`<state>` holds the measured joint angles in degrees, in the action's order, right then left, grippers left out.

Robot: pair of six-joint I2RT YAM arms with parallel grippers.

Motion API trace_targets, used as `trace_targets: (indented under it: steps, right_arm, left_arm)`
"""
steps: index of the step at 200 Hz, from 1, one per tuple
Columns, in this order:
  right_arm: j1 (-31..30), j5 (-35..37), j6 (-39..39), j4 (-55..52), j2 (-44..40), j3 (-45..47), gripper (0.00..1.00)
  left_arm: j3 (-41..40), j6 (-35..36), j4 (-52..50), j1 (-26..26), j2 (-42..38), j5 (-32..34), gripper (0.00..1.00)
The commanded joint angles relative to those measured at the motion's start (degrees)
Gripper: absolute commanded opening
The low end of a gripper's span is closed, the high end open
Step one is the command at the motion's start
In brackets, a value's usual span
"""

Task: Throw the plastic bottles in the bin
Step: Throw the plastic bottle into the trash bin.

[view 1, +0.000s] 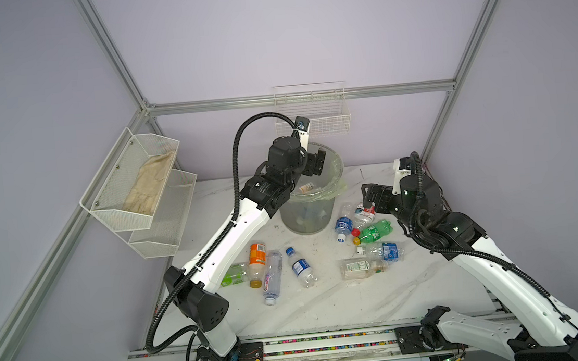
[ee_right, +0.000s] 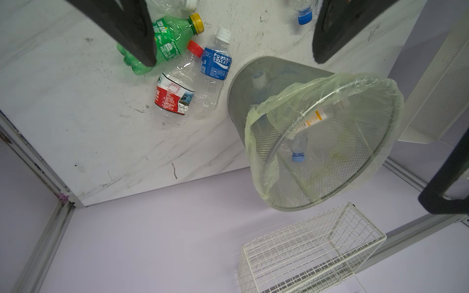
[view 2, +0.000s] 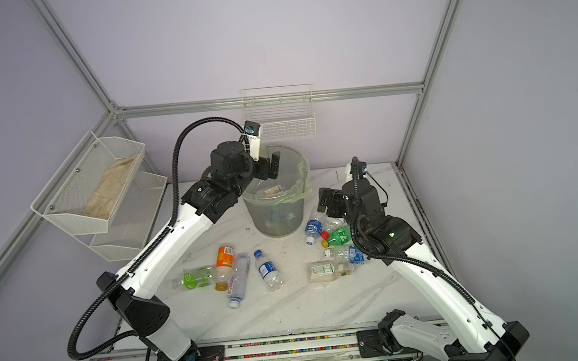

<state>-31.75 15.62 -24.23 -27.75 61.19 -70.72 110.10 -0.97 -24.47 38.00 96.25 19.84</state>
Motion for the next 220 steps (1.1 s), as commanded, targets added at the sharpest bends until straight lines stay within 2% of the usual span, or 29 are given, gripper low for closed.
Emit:
trace_targets:
  steps: [1, 65, 151, 188, 220]
  right_arm:
    - [0.37, 0.47, -0.73, -0.38, -0.31, -0.29, 0.97]
    - [0.37, -0.3, -1.07, -0.29, 1.46, -1.09, 0.97]
    - [0.35, -4.41, -4.97, -3.0, 7.76, -2.97, 0.97]
    - [0.35, -3.68, -9.38, -7.89, 12.78, -5.81, 0.97]
    - [0.41, -0.26, -16.97, -12.39, 15.85, -6.72, 0.97]
  left_arm:
    - [-0.62, -4.83, 1.35, 0.07, -5.91, -0.3, 1.0]
    - [-6.61, -6.14, 2.71, 0.36, -12.44, -0.93, 1.0]
    - [-23.14, -7.65, 5.07, 1.72, -26.8, 1.09, 1.0]
    - [-29.17, -9.26, 5.3, 1.93, -31.9, 2.05, 1.0]
    - [-33.97, -10.93, 5.31, 1.96, -35.12, 3.02, 1.0]
